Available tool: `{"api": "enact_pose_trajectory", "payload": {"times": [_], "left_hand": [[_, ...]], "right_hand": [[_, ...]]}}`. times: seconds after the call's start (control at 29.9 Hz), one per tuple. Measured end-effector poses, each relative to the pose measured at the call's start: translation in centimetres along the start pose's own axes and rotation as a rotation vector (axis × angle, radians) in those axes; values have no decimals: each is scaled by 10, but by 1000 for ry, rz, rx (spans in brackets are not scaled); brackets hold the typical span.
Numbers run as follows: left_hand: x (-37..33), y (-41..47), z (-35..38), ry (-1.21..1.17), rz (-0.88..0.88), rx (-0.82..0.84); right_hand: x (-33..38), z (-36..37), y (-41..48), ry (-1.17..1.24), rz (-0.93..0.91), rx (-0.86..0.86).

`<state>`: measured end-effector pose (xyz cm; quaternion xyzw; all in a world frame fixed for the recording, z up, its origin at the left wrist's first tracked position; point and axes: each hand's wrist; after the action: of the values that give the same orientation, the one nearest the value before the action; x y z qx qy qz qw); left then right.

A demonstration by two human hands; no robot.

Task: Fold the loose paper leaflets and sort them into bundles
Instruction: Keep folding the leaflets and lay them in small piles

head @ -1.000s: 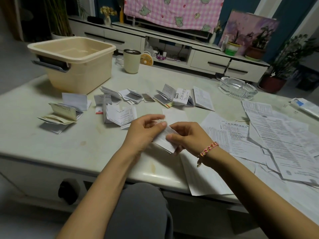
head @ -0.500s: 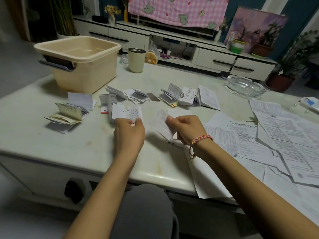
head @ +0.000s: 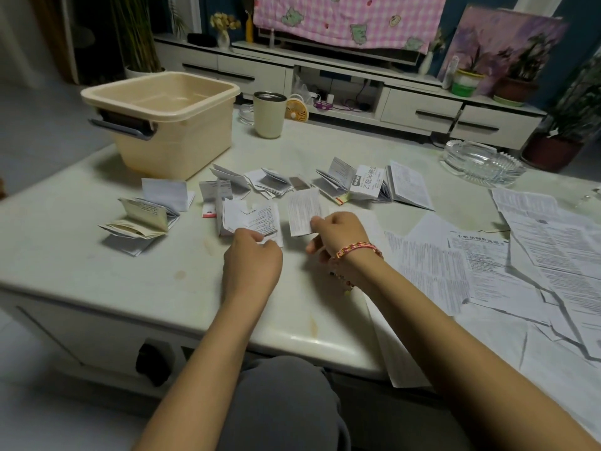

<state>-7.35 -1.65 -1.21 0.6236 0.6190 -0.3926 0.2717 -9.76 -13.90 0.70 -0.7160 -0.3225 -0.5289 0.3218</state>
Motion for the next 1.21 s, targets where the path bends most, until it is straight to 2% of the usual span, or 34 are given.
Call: {"api": "enact_pose_trajectory", "payload": {"times": [0.1, 0.2, 0.3, 0.5, 0.64, 0.77, 0.97, 1.07, 1.21], "left_hand": [[-1, -1, 2, 1, 43, 19], [-1, 0, 4, -17, 71, 40], [0, 1, 4, -40, 86, 43], [-2, 2, 2, -87, 158, 42], [-6, 1, 4, -99, 216, 85], [-9, -5, 8, -79, 286, 171], [-12, -11, 10, -67, 340, 239], [-13, -11, 10, -76, 343, 257], [-12, -12, 8, -94, 335, 274]], "right_hand": [[-8, 5, 9, -242, -29, -83], [-10, 11, 11, -566, -76, -78], [-5, 14, 7, -756, -141, -72], [-2, 6, 18, -685, -147, -107], [5, -28, 24, -552, -245, -94], [1, -69, 19, -494, -276, 71], [-17, -97, 13, -640, -79, 381], [-21, -101, 12, -706, -102, 341], [-22, -98, 9, -827, -254, 206]]}}
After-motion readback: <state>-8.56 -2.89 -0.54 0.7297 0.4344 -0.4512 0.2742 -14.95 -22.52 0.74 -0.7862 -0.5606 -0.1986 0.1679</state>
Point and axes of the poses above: each hand's wrist, its own y-axis towards the middle knuckle, its own z-axis out of the palm, x = y × z, and after that the axes turned 14 degrees about y, right-handed
